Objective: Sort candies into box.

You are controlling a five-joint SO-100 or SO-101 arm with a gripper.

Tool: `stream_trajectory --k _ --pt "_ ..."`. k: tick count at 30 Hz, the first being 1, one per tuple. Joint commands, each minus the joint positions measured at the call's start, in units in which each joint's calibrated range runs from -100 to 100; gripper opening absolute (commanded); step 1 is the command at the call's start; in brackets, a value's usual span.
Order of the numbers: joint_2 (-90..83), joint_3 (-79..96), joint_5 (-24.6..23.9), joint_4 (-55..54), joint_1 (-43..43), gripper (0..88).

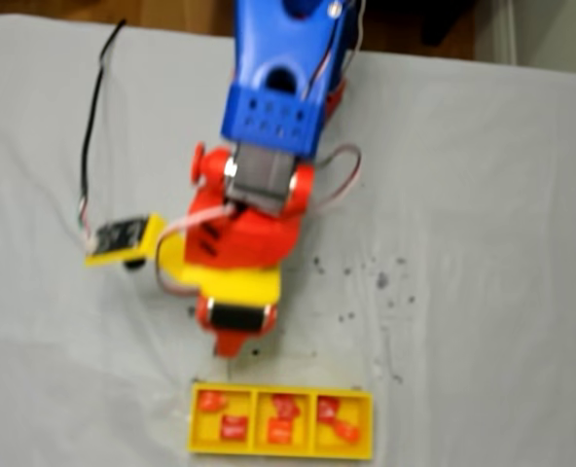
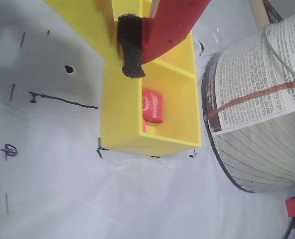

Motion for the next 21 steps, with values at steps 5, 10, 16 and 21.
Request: stream_trajectory --k 5,10,16,21 --pt "-26.5 23.4 -0.4 -4.0 -1.6 0.2" --pt "-43.6 40.8 1.6 -4.4 -4.0 0.1" --pt "-68.7 54.6 1.3 6.2 -3.8 0.1" --pt "-74.1 57.6 0.0 11.1 -3.3 0.1"
